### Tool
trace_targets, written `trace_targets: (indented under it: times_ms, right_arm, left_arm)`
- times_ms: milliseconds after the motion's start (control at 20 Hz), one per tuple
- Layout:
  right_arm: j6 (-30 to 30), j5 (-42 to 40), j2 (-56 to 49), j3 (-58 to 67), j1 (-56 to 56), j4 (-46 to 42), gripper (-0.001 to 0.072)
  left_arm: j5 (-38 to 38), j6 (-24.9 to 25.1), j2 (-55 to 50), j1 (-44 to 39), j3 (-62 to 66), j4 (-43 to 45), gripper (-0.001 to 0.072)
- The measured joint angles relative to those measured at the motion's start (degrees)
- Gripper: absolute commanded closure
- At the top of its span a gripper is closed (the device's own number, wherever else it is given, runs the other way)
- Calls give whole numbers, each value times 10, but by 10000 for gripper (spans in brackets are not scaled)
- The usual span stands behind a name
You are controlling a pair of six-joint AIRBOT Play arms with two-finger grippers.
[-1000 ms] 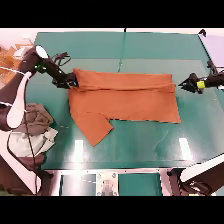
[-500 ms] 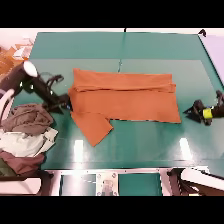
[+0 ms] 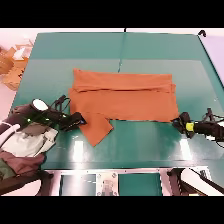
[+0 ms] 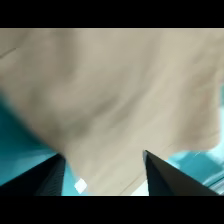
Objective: Fold the shirts.
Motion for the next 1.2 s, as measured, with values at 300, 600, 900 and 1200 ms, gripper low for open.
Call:
trace_targets:
  times_ms: [300,600,900,1200]
  right_arm:
    - [-14,-83,-70,4,71,80,697]
    - [-37,-22,-85,58,49,23,699]
    - [10,66,-17,77,14,-96,699]
    - [37,117,51,123,9,-125,699]
  left_arm:
    - [56,57,-29,-19,2,-50,684]
    - [-40,22,14,-21,74,70,685]
    - [-177,-14,79,-22,93,162,684]
    - [-221,-20,118,-22,162,182,685]
